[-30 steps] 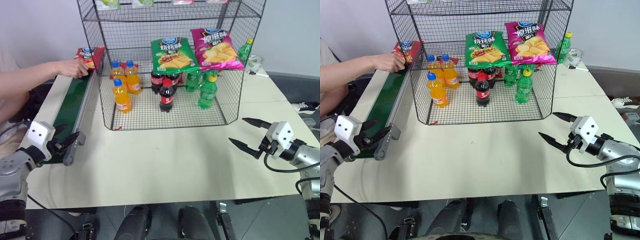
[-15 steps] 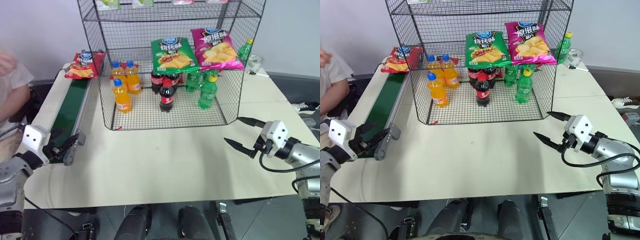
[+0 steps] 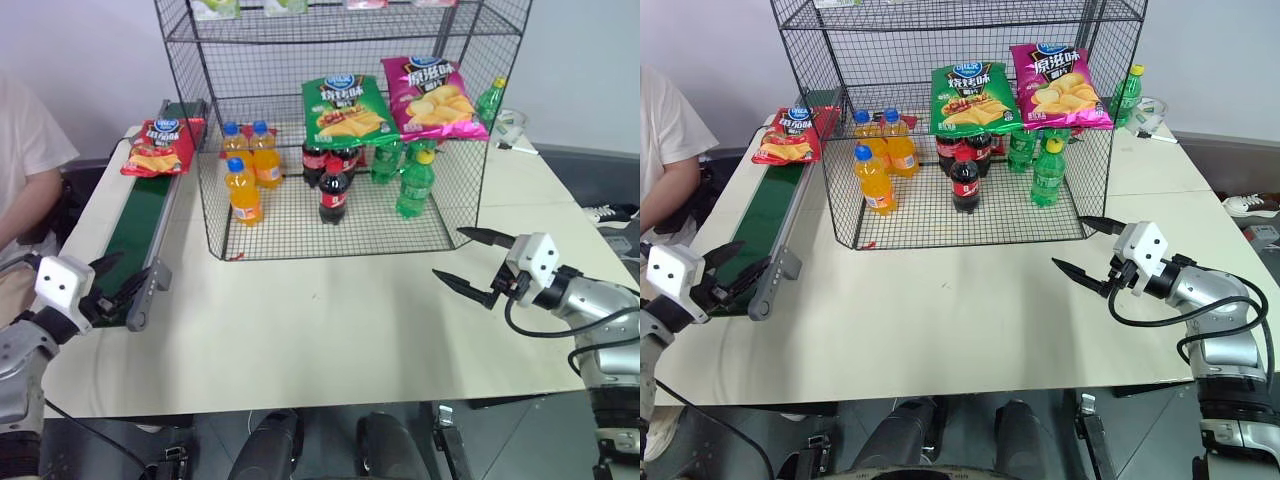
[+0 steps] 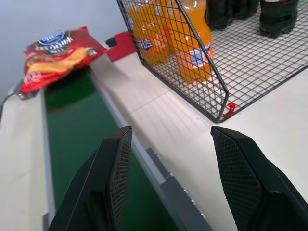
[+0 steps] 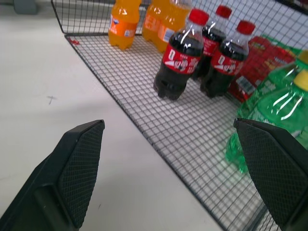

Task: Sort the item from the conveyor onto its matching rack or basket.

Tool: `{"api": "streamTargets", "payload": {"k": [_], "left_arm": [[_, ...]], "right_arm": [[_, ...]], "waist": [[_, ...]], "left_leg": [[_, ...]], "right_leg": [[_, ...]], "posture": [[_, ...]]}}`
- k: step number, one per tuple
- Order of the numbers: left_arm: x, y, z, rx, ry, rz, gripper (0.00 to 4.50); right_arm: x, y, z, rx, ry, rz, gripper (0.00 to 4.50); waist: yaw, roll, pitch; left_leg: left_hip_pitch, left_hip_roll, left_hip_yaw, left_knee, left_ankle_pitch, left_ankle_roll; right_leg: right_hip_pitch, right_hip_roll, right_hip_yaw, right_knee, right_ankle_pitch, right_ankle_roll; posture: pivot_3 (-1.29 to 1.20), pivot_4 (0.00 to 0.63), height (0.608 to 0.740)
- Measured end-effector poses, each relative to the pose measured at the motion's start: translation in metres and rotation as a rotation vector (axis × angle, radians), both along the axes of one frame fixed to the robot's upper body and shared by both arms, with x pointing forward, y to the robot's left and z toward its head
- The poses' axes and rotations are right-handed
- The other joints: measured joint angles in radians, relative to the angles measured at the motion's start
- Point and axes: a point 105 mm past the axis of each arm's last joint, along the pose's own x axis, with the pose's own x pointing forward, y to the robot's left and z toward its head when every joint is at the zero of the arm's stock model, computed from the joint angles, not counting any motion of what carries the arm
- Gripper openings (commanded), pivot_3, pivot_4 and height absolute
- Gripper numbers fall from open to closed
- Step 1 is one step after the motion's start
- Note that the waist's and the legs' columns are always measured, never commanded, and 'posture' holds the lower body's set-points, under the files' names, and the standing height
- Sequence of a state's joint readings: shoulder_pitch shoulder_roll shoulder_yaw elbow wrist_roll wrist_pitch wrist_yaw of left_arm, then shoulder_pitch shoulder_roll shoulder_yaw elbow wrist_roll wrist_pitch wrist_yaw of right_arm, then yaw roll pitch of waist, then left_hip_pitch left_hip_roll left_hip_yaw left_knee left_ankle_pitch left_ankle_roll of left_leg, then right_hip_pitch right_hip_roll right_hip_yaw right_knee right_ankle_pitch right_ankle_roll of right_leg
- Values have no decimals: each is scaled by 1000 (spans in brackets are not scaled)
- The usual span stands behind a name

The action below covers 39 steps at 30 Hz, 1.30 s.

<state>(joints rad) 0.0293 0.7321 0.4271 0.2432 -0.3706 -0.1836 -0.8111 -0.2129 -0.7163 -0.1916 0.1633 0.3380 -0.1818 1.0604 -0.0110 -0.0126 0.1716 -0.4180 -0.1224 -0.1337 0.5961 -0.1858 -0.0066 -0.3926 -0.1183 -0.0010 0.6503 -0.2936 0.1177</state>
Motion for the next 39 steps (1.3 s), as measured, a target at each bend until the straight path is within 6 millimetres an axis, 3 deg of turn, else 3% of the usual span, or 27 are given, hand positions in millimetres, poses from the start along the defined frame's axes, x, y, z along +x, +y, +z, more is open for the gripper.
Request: {"api": "streamTargets", "payload": {"k": [11, 16, 19, 21, 28, 34, 39], "left_arm": [[-11, 8, 4, 281, -125, 63, 2718], [-22, 19, 19, 628, -268, 112, 2718], [-35, 24, 15, 776, -306, 127, 2718], [-43, 26, 7, 836, -305, 132, 2718], [-67, 31, -14, 979, -304, 161, 2718], [-82, 41, -19, 1046, -314, 228, 2718], [-82, 41, -16, 1080, -332, 235, 2718]], "right_arm": [[2, 19, -3, 59, 49, 70, 4500], [-19, 62, -2, 163, 147, 251, 4500], [-40, 91, -11, 209, 278, 386, 4500], [-47, 99, -15, 218, 341, 435, 4500], [-36, 101, -18, 176, 351, 429, 4500], [-33, 102, -20, 188, 339, 424, 4500], [-32, 102, -21, 181, 341, 428, 4500]], "waist": [[1, 0, 0], [0, 0, 0], [1, 0, 0], [1, 0, 0], [2, -1, 0], [4, -1, 0], [2, -1, 0]], "left_leg": [[0, 0, 0, 0, 0, 0], [-2, 0, 0, -2, 0, 0], [-4, 0, 0, -2, -1, 0], [-4, 0, 0, -2, -1, 0], [-3, 0, 0, -2, -2, -2], [-3, 0, 0, -2, -2, -2], [-3, 0, 0, -2, -2, -2]], "right_leg": [[0, 0, 0, 0, 0, 0], [-3, 0, 1, -1, 0, 0], [-5, 0, 1, -1, 0, 0], [-6, 0, 0, -1, 0, 1], [-7, 0, -1, -1, 1, 1], [-7, 0, -2, -1, 2, 4], [-7, 0, -2, 0, 2, 4]], "posture": [[0, 150, 740], [0, 150, 740], [0, 150, 740], [0, 150, 740], [0, 150, 740], [0, 150, 740], [0, 150, 740]]}}
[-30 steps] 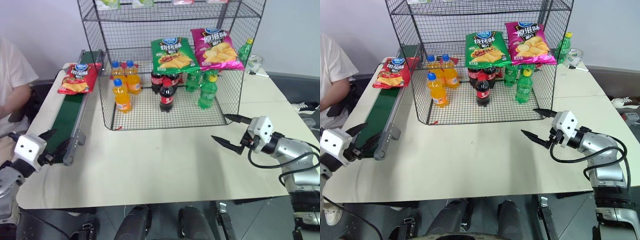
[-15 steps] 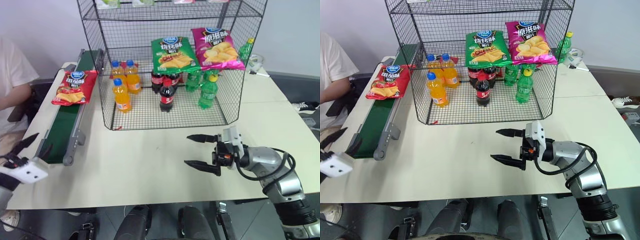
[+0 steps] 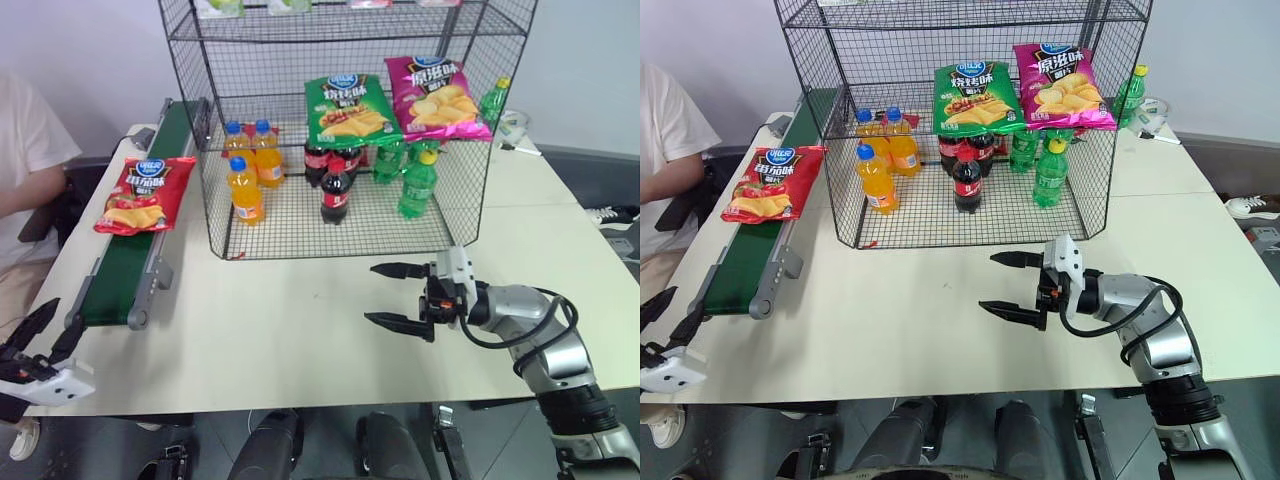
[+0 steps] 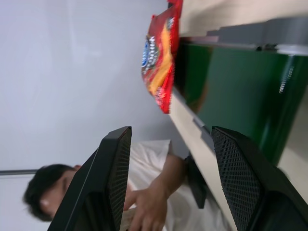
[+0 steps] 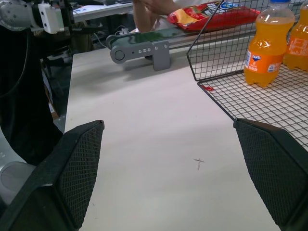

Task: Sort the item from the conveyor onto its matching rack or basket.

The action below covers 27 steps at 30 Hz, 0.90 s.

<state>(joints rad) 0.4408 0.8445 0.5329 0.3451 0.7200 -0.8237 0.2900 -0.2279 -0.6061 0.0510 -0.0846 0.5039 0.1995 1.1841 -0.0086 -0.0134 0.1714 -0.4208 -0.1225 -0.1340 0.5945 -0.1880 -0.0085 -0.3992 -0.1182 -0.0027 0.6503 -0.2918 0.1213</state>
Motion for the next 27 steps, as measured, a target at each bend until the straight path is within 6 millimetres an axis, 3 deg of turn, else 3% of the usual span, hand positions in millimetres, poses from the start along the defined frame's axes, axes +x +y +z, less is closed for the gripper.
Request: {"api": "streamTargets", "payload": {"k": [11, 27], "left_arm": [[-4, -8, -23, -46, 72, -18, 2718], [0, -8, -35, -82, 80, 10, 2718]], "right_arm": [[3, 2, 1, -4, -19, 4, 4500], [7, 2, 4, -7, -47, -2, 4500]], "waist": [[-2, 0, 0], [-2, 0, 0]], "left_leg": [[0, 0, 0, 0, 0, 0], [1, 0, 0, 0, 0, 0]], "right_leg": [[0, 0, 0, 0, 0, 1], [0, 0, -1, 1, 0, 1]], "posture": [[0, 150, 740], [0, 150, 740]]}}
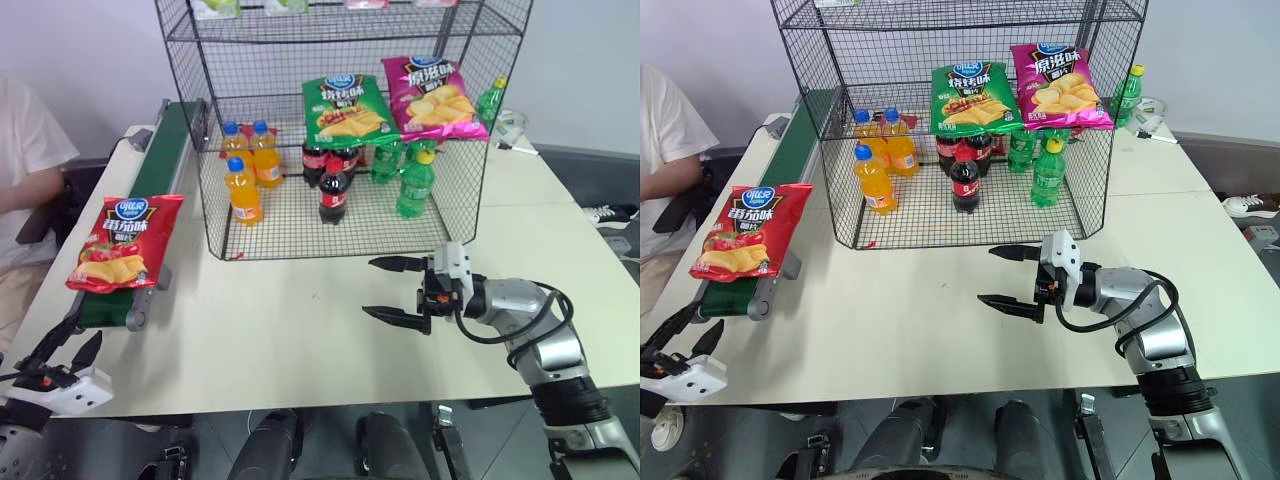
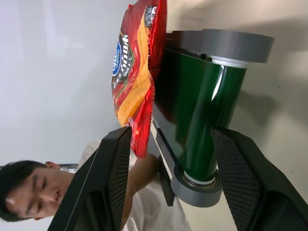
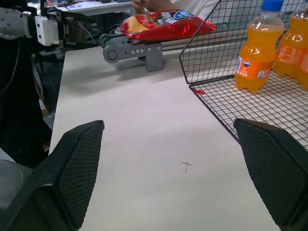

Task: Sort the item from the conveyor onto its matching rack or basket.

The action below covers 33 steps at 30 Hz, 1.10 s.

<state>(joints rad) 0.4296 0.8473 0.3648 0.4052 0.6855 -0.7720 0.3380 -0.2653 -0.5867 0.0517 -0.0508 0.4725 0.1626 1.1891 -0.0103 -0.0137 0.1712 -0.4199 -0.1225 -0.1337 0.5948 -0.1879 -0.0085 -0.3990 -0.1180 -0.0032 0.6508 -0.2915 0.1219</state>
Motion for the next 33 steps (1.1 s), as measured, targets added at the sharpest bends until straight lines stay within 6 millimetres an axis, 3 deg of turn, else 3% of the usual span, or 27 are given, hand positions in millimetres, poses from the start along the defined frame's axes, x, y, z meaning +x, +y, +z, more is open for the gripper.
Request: {"api": "streamTargets", "payload": {"k": [26, 29, 33], "left_arm": [[16, -10, -9, -26, -4, -42, 2718], [16, -12, -11, -30, 4, -48, 2003], [22, -14, -4, -44, -31, -56, 29]], "right_arm": [[1, -1, -3, -17, -2, -14, 4500], [1, -1, -3, -17, -2, -15, 4500], [1, 0, -3, -15, -3, -17, 4500]], "waist": [[3, 0, 0], [2, 0, 0], [3, 0, 0]], "left_leg": [[1, 0, 0, 1, 0, 0], [1, 0, 0, 1, 0, 0], [1, 0, 0, 1, 0, 0]], "right_leg": [[0, 0, 0, 1, 0, 1], [0, 0, 0, 1, 0, 1], [1, 0, 0, 2, 0, 1]], "posture": [[0, 150, 740], [0, 150, 740], [0, 150, 740]]}}
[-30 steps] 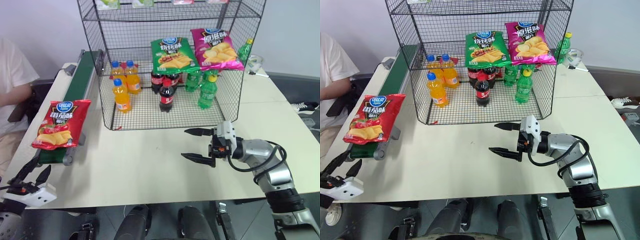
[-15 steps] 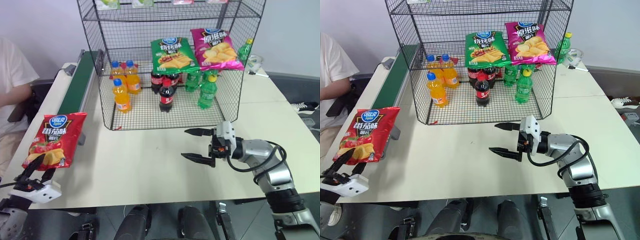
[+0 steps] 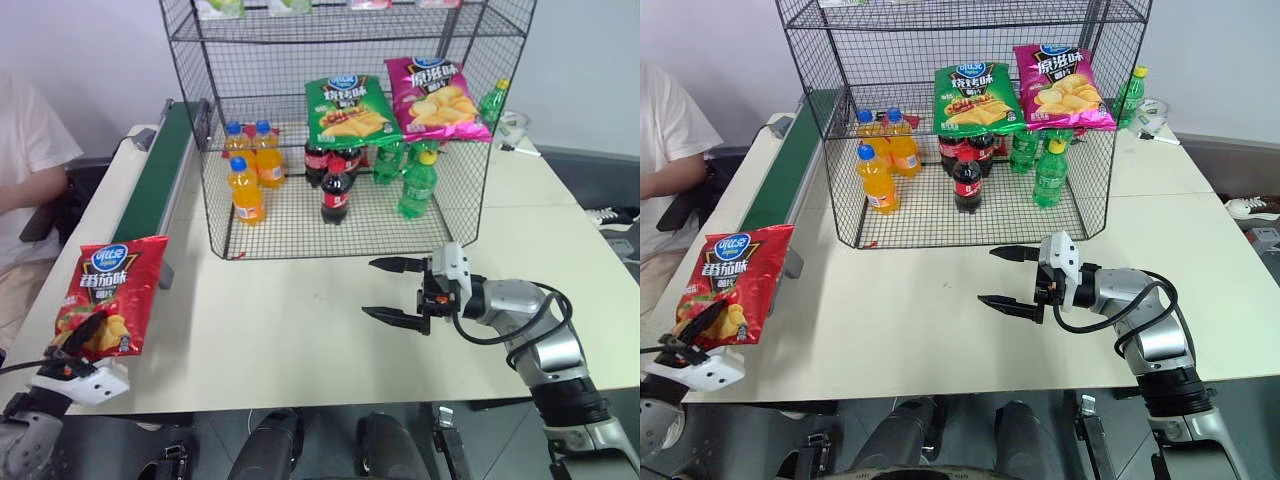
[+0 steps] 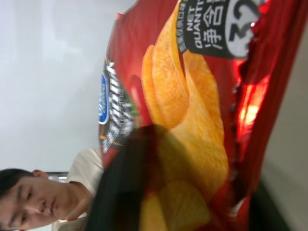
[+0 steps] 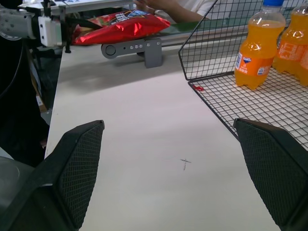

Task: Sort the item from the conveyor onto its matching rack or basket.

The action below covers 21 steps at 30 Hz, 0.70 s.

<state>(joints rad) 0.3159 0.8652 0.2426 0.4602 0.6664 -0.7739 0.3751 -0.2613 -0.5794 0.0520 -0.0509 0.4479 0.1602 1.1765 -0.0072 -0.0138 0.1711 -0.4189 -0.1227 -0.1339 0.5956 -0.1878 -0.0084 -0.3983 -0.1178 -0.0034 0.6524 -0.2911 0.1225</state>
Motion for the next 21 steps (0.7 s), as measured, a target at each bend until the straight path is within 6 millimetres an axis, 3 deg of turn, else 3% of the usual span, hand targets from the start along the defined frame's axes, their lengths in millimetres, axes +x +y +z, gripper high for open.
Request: {"api": "streamTargets", "payload": {"k": [9, 11, 15, 21], "left_arm": [[4, -9, 12, -18, -40, -34, 29], [13, -23, 30, -12, -84, -89, 29], [34, -50, 89, 33, -245, -198, 29], [42, -82, 126, 55, -333, -291, 29]], "right_arm": [[1, 1, -1, -1, -7, -4, 4500], [1, 1, 0, -2, -12, -4, 4500], [2, 1, 0, 1, -25, -12, 4500], [11, -8, 6, 24, -70, -87, 4500]], "waist": [[-3, 0, 0], [5, 0, 0], [18, 0, 0], [13, 0, 0]], "left_leg": [[0, 0, 0, 0, 0, 0], [0, 0, 0, 1, 0, 0], [0, 0, 0, 1, 0, 0], [0, 0, 1, 1, 1, 2]], "right_leg": [[0, 0, 0, 0, 0, 0], [1, 0, 0, 0, 0, 0], [1, 0, 0, 0, 0, -1], [1, 0, 1, 0, 0, 0]], "posture": [[0, 150, 740], [0, 150, 740], [0, 150, 740], [0, 150, 740]]}}
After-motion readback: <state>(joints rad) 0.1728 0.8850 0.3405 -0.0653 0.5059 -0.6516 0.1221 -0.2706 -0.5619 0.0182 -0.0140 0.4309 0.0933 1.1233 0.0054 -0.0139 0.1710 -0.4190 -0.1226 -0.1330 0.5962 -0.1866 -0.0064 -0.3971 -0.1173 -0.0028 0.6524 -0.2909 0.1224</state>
